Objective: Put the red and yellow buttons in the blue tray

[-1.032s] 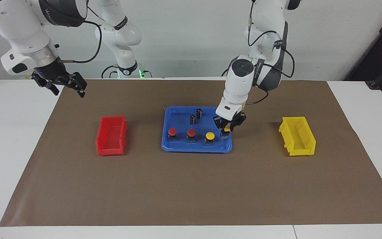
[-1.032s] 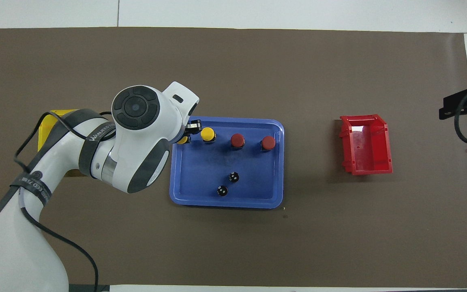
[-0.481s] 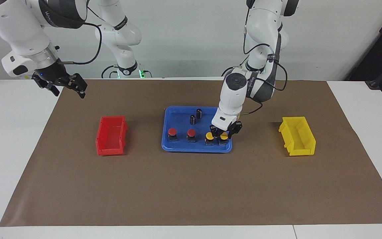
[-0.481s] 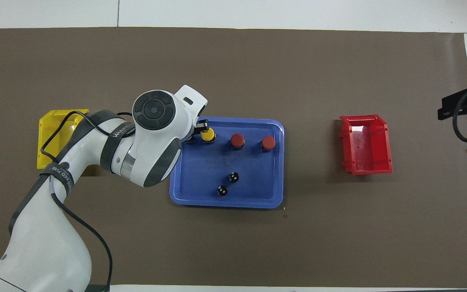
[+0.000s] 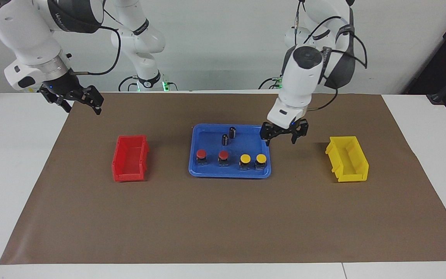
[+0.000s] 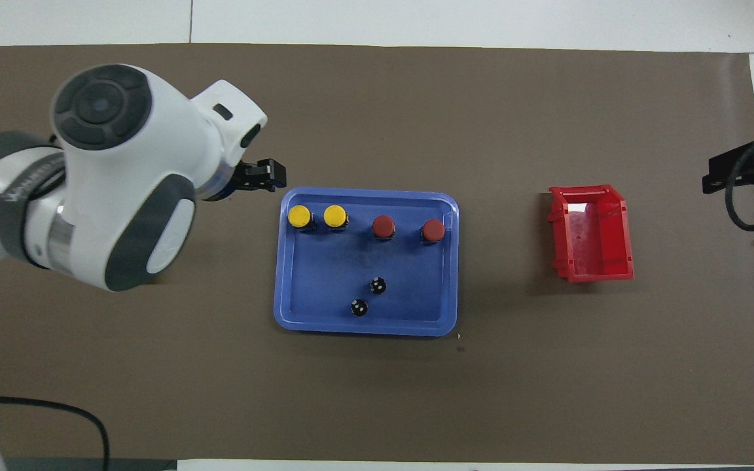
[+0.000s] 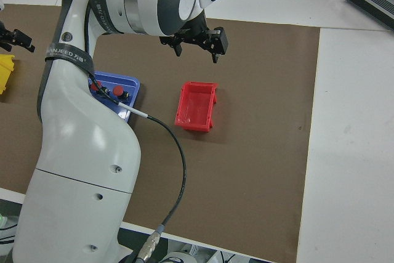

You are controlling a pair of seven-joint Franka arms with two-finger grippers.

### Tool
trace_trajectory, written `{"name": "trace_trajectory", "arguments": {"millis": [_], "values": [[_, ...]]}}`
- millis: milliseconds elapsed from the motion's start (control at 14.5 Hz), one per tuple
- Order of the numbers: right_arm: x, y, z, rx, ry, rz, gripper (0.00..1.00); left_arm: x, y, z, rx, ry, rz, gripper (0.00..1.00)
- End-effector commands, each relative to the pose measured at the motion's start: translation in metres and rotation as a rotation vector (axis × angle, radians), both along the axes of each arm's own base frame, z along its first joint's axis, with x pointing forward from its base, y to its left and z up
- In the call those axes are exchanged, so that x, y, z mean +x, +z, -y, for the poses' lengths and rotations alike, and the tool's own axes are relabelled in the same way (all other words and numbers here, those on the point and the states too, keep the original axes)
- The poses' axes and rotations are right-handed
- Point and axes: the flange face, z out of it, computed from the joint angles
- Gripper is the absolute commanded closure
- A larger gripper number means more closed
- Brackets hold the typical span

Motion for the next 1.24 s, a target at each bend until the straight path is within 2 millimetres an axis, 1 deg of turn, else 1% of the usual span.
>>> {"name": "trace_trajectory", "arguments": {"millis": [0, 69, 206, 275, 413, 481, 757, 963, 1032, 1169], "values": [[-0.002, 0.001, 0.001, 0.011, 0.016, -0.01, 0.0, 0.005, 0.026, -0.085, 0.001, -0.051, -0.033, 0.0], [-0.002, 0.001, 0.001, 0.011, 0.017, -0.013, 0.0, 0.006, 0.036, -0.116, -0.001, -0.051, -0.035, 0.0], [-0.002, 0.001, 0.002, 0.011, 0.014, -0.012, 0.0, 0.005, 0.047, -0.16, -0.002, -0.077, -0.036, 0.0], [-0.002, 0.001, 0.002, 0.011, 0.014, -0.01, 0.0, 0.006, 0.05, -0.175, 0.0, -0.094, -0.034, 0.0], [-0.002, 0.001, 0.001, 0.011, 0.016, -0.01, 0.0, 0.002, 0.059, -0.196, -0.002, -0.113, -0.029, 0.0], [-0.002, 0.001, 0.001, 0.011, 0.014, -0.009, 0.0, -0.001, 0.064, -0.202, -0.003, -0.116, -0.023, 0.0], [-0.003, 0.001, 0.001, 0.011, 0.016, -0.013, 0.0, -0.005, 0.069, -0.204, -0.003, -0.116, -0.031, 0.0], [-0.002, 0.001, 0.001, 0.011, 0.016, -0.013, 0.0, -0.016, 0.088, -0.206, -0.004, -0.117, -0.016, 0.0], [-0.002, 0.001, 0.001, 0.011, 0.016, -0.013, 0.0, -0.021, 0.091, -0.209, -0.006, -0.116, -0.028, 0.0], [-0.002, 0.001, 0.001, 0.011, 0.017, -0.013, 0.0, -0.026, 0.105, -0.213, -0.006, -0.108, -0.048, 0.0]]}}
